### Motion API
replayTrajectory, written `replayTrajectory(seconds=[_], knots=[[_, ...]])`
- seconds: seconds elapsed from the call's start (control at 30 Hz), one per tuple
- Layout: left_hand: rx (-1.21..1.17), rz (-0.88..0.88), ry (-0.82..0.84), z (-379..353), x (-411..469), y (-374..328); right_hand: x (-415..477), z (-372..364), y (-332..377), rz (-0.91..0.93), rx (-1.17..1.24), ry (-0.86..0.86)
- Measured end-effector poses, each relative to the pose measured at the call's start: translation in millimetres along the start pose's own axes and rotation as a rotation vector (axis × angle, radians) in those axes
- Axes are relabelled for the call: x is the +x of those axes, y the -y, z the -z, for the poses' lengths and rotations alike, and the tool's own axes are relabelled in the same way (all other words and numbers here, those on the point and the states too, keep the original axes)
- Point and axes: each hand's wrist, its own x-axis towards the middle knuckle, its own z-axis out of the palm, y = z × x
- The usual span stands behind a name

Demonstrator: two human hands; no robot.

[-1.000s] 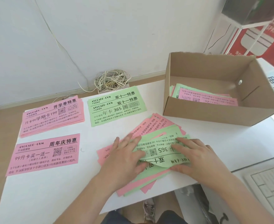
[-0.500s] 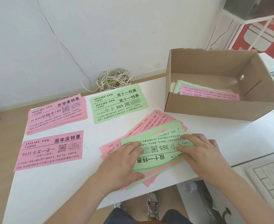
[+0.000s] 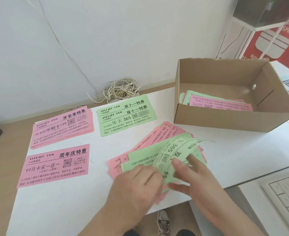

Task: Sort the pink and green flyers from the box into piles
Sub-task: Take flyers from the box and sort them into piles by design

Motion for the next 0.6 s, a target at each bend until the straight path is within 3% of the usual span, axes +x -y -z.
replayTrajectory(seconds=[0.07,0.13,0.23,0.33,0.43,0.6], knots=[[-0.158,-0.003,0.162,-7.3,0.1,-11.1,6.5,-12.1,-3.7,0.044,-0.243,0.006],[-0.397,0.113,0.299,-6.2,0.4,-9.4,16.2,-12.1,2.2,0.118,-0.416,-0.052],[-0.563,0.232,0.194,5.2,4.3,7.5,23.7,-6.5,14.3,0.13,-0.487,0.059],[-0.529,0.286,0.205,-9.1,5.8,28.0,32.0,-8.5,8.8,0.069,-0.456,0.21],[-0.383,0.319,0.262,-34.1,-2.6,41.8,37.9,-12.0,-4.3,0.036,-0.464,0.208],[-0.289,0.305,0.286,-49.5,-6.6,53.7,41.7,-15.6,-21.3,0.221,-0.854,0.177]])
